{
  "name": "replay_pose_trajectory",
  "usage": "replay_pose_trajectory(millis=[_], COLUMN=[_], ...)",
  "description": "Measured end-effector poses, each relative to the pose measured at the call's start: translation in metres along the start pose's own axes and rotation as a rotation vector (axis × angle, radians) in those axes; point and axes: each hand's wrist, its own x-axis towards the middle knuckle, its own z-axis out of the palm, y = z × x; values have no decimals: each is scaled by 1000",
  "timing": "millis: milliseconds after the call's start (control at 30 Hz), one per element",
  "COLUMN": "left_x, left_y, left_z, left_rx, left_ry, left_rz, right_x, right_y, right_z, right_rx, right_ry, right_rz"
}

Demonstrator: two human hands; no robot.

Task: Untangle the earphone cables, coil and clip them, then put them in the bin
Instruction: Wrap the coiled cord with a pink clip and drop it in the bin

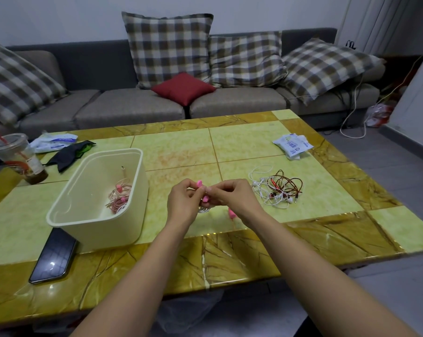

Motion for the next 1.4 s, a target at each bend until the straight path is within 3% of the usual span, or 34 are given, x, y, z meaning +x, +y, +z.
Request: replay_pose_trajectory(millis=[200,367,667,900,1167,1400], left_x=[-1,-3,-5,-3,8,3], left_y=[2,6,11,0,-10,-8], left_z=[2,2,8,10,9,8], left_rx=[-75,-107,-125,-19,163,2], left_ry=[-23,-75,-136,-116,-124,-36], left_rz=[42,86,83,124,196,126], right_x=[7,7,1,-1,3,3], right_y=[4,7,3,2,10,9], right_z=[-2,-5,6,2,4,4], right_rx=[-78,-75,-97,-127,-16,100], right_ry=[10,-169,-95,-189,-22,3], right_rz=[41,93,81,169,235,197])
